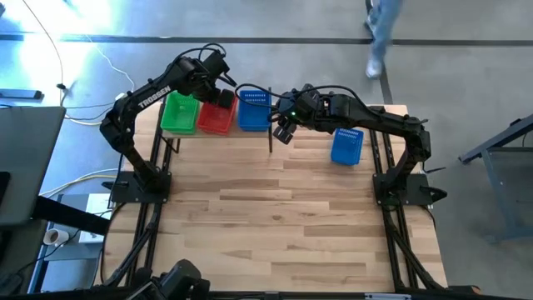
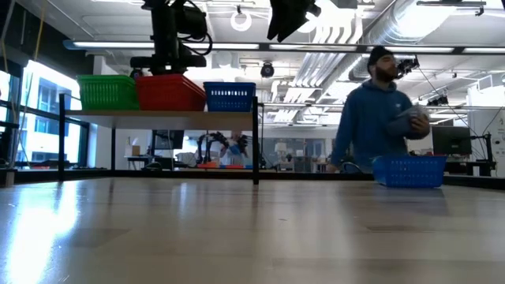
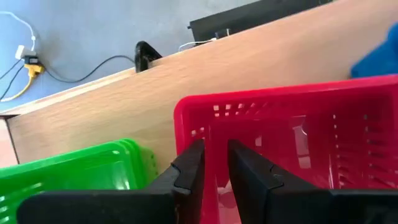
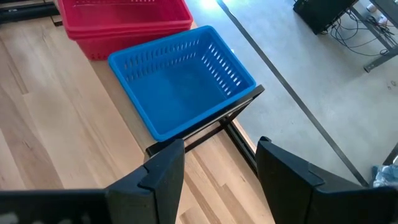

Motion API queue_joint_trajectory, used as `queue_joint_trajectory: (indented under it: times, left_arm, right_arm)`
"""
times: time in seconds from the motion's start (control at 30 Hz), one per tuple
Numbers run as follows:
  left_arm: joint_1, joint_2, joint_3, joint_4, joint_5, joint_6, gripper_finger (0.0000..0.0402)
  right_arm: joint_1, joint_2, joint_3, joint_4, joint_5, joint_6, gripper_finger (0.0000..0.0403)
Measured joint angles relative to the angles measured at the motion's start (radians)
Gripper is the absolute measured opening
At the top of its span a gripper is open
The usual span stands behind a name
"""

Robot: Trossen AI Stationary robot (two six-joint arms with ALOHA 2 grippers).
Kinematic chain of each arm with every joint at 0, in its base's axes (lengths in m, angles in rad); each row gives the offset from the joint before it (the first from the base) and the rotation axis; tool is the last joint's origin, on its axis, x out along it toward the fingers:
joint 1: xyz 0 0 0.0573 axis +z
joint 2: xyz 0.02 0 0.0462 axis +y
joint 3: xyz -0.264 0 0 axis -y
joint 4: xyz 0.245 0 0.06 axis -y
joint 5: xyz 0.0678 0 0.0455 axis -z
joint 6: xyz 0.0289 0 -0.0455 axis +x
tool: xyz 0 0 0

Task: Stack baskets on shelf by color
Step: Adjust the red baskets on the shelf

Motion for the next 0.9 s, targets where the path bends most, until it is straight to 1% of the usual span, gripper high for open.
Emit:
queue_joint_trajectory:
  times: [0.2, 0.5, 0.7, 0.9]
  left_arm:
    - [0.010, 0.000, 0.000, -0.009, -0.018, -0.021, 0.0062]
    - [0.007, 0.000, 0.000, -0.005, -0.012, -0.048, 0.0062]
    - [-0.036, 0.000, 0.001, -0.002, 0.043, -0.046, 0.0062]
    - [-0.102, 0.000, 0.001, -0.006, 0.056, -0.047, 0.0062]
  right_arm:
    - [0.000, 0.000, 0.000, 0.000, 0.000, 0.000, 0.0183]
    - [-0.009, 0.000, 0.000, 0.000, 0.001, 0.010, 0.0183]
    - [-0.019, 0.000, 0.000, 0.000, 0.000, 0.011, 0.0183]
    - [-0.020, 0.000, 0.000, 0.000, -0.001, 0.011, 0.0183]
